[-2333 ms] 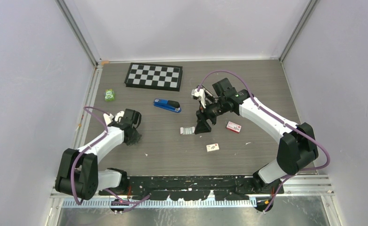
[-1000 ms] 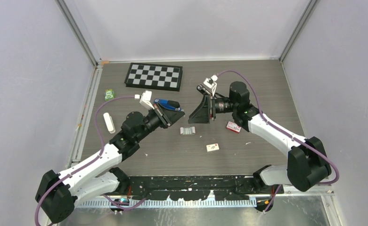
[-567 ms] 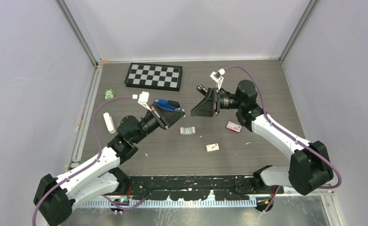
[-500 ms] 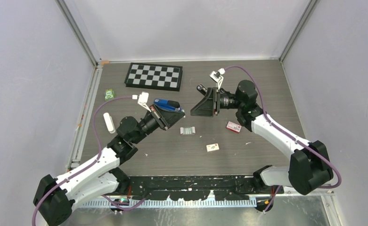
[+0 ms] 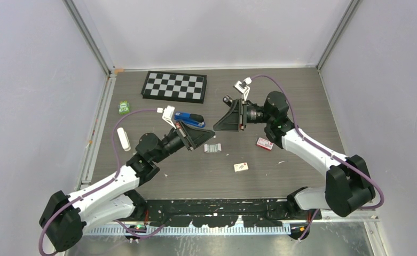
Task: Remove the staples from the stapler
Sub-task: Pick up the staple from the center of the board.
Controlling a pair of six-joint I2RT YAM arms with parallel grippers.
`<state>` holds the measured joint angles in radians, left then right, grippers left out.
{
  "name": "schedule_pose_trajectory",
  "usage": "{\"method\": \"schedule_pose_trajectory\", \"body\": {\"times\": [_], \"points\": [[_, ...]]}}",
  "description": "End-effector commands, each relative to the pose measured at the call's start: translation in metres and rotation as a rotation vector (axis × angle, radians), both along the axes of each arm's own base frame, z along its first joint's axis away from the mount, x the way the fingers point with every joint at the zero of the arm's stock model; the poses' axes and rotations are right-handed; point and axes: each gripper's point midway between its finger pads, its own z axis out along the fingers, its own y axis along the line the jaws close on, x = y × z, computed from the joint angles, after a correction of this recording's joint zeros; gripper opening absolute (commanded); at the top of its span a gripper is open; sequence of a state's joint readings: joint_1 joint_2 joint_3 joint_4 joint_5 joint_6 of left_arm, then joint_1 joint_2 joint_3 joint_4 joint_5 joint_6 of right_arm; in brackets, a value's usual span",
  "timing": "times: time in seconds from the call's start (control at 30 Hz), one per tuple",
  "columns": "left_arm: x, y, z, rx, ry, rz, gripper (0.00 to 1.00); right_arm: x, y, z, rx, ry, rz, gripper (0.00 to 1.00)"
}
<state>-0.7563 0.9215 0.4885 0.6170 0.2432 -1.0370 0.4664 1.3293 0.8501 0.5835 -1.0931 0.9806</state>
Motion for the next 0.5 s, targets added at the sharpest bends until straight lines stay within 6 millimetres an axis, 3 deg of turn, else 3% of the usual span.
{"method": "schedule_pose_trajectory", "body": {"times": [0.0, 0.47], "points": [[-0.0078, -0.0015, 0.0218, -0.058, -0.07, -0.025, 0.08, -0.0015, 0.0025, 0.0168, 0.036, -0.06, 0.004, 0.64], [-0.0108, -0.0069, 0.0192, -0.067, -0.066, -0.034, 0.08, -0.0101, 0.0025, 0.0235, 0.049, -0.069, 0.034, 0.5]]}}
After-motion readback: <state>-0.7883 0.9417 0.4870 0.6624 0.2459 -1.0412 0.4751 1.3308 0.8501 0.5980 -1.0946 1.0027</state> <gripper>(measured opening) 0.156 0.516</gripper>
